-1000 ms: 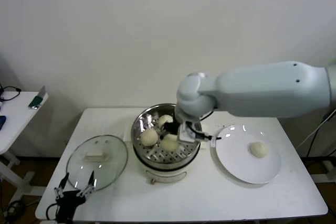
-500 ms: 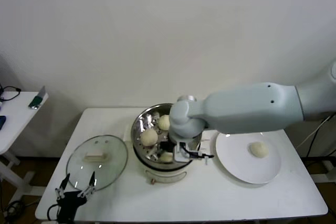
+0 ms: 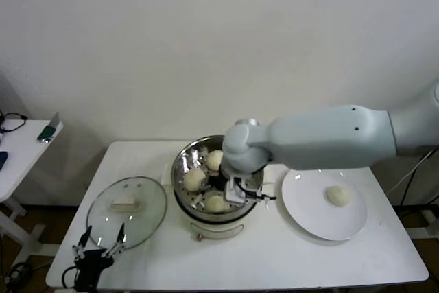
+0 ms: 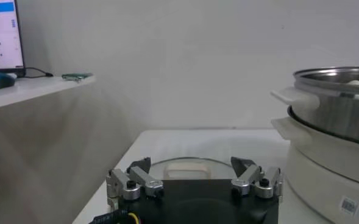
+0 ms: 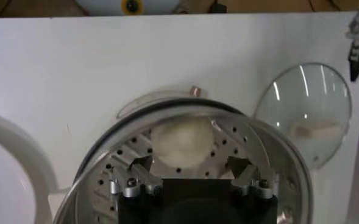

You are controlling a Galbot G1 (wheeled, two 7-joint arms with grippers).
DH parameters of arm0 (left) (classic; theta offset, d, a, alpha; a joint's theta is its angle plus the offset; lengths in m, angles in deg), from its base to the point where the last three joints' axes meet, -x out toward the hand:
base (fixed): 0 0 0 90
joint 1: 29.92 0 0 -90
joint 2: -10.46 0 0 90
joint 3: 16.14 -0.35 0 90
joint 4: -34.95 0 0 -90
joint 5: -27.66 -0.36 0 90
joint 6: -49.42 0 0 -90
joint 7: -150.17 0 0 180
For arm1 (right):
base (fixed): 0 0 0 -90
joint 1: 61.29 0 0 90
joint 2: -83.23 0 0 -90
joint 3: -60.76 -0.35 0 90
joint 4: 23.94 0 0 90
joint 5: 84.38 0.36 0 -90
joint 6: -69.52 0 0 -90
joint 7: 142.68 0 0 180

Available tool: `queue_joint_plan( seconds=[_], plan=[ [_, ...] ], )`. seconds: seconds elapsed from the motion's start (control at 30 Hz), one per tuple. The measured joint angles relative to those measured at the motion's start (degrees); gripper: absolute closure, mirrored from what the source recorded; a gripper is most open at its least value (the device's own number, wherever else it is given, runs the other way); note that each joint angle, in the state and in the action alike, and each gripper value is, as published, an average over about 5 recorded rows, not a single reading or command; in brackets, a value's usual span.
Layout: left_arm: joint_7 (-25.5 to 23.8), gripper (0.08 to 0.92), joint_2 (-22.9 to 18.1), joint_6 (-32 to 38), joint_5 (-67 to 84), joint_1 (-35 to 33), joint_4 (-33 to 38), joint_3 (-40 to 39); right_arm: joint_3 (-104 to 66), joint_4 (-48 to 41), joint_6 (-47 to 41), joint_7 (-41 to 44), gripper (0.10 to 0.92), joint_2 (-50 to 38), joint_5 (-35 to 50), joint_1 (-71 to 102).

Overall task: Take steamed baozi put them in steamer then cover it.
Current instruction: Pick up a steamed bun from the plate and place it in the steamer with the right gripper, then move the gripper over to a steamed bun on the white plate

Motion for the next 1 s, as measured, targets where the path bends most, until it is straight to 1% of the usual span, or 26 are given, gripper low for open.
queue_joint_plan(
  seconds=[0.13,0.27,0.43,0.57,0.77,1.0],
  plan=[
    [0.0,0.177,0.1,-0.1,0.0,0.2,0.2,-0.1,-0.3,-2.8,1.0,1.5,0.203,-1.9,3.6,-2.5],
    [-0.1,0.177,0.2,-0.2,0.0,0.4,0.3,-0.1,1.0,-6.4,0.7,3.8,0.203,-4.7,9.2,-5.9],
    [-0.1,0.177,0.4,-0.3,0.0,0.7,0.2,-0.1,4.7,-10.8,-1.8,6.9,0.203,-9.8,16.2,-9.6],
    [-0.2,0.177,0.4,-0.4,0.1,1.1,0.0,-0.2,7.5,-13.0,-5.0,8.1,0.203,-15.2,19.6,-10.5],
    [-0.4,0.177,0.4,-0.7,0.0,1.6,-0.4,-0.4,8.3,-15.8,-10.0,8.8,0.203,-23.9,21.1,-7.3],
    [-0.4,0.177,0.3,-0.8,-0.4,1.7,-0.8,-0.3,3.1,-19.6,-13.2,9.1,0.203,-30.9,19.4,2.0]
  ],
)
